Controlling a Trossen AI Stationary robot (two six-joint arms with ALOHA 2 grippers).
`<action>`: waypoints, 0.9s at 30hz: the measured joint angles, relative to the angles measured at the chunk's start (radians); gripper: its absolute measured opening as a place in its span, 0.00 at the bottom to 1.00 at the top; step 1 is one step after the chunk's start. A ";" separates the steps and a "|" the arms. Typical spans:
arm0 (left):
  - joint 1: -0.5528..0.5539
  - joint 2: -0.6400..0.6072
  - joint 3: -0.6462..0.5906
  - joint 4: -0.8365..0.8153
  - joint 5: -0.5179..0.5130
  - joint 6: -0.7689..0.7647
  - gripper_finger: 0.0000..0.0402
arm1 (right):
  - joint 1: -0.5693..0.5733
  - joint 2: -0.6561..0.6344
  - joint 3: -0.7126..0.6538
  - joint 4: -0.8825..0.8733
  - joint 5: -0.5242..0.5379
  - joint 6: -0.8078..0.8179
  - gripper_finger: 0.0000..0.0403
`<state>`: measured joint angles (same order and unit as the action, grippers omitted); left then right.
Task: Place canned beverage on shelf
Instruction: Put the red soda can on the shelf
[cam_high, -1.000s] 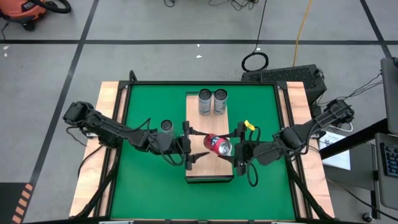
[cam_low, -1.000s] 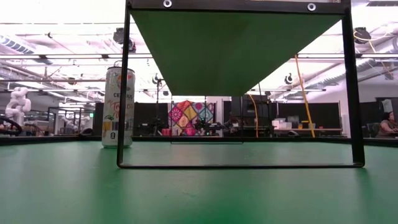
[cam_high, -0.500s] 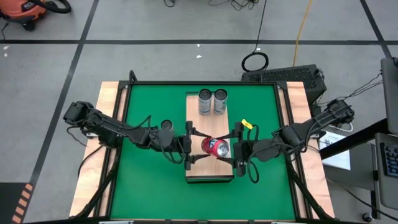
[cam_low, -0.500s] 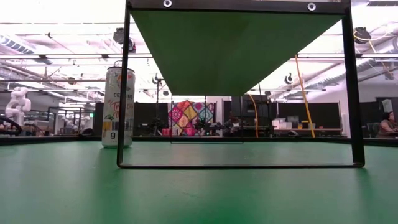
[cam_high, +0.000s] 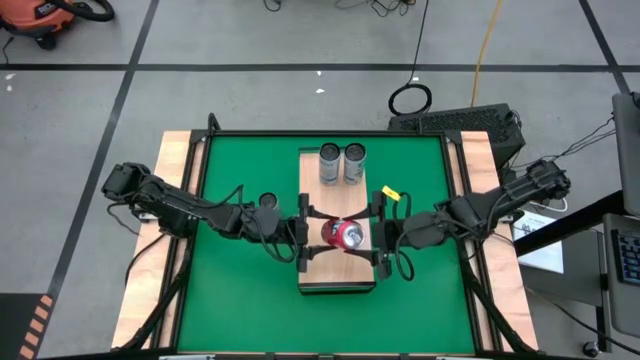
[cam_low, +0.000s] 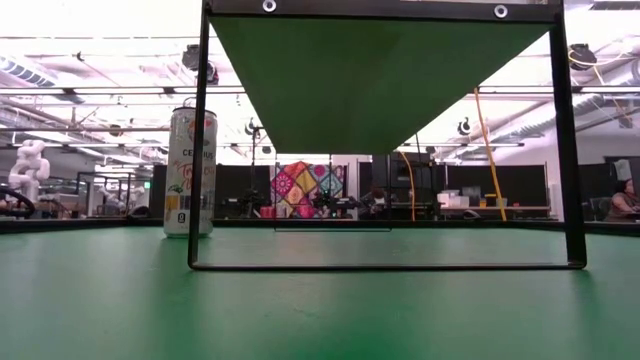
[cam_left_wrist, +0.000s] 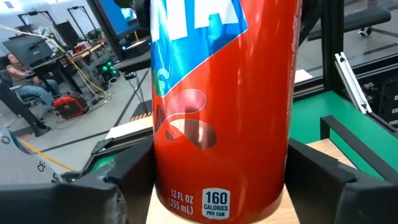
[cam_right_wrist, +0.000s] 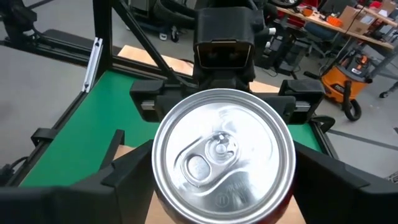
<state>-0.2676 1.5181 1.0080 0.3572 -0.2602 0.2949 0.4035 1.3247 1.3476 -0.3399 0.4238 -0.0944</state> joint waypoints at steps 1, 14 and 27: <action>0.000 0.000 0.000 0.000 -0.002 -0.001 0.68 | -0.004 0.000 0.000 0.000 -0.005 0.000 0.73; 0.001 0.002 0.000 -0.007 0.076 -0.008 0.67 | -0.011 0.000 0.002 -0.017 -0.096 -0.136 0.85; 0.009 0.002 0.012 -0.003 0.293 -0.027 0.67 | -0.094 0.000 0.003 -0.010 -0.484 -0.310 0.88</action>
<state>-0.2584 1.5204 1.0203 0.3546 0.0330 0.2676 0.3092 1.3247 1.3506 -0.3498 -0.0597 -0.4047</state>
